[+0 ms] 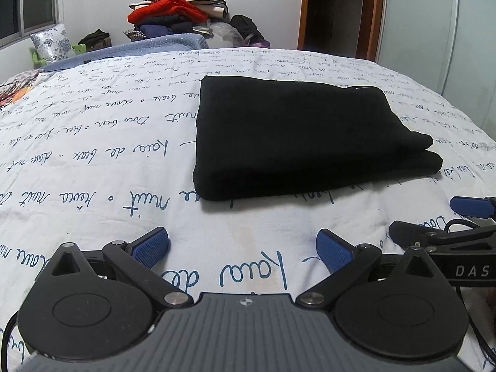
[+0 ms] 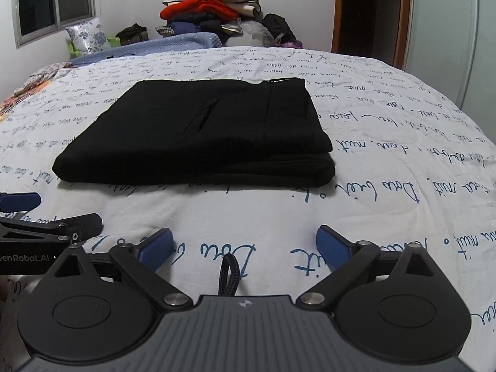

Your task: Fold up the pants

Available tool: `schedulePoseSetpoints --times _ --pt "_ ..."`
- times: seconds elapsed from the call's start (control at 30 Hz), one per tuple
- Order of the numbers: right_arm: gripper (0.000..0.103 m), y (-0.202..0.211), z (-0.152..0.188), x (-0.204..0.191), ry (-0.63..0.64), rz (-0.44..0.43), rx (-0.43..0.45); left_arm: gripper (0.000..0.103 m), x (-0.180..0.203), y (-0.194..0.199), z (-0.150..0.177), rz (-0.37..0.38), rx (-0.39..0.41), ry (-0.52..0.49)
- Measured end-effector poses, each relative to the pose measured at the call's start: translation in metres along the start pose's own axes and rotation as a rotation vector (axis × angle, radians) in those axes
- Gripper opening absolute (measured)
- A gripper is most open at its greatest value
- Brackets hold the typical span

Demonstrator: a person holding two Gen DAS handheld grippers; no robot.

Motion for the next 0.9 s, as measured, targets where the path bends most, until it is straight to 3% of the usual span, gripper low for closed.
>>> schedulePoseSetpoints --times 0.9 --pt "0.103 -0.0029 0.0004 0.001 -0.001 -0.008 0.007 0.103 0.0017 -0.0003 -0.0002 -0.002 0.005 0.001"
Point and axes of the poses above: each gripper's, at about its wrist camera, not at the fingertips, and y roughly against the way its jaws point, x to its right, z to its underside, the point moved 10 cm from there along -y, roughly the way its jaws point, and after that the axes turned 5 degrees about z, right-handed, at the moved point
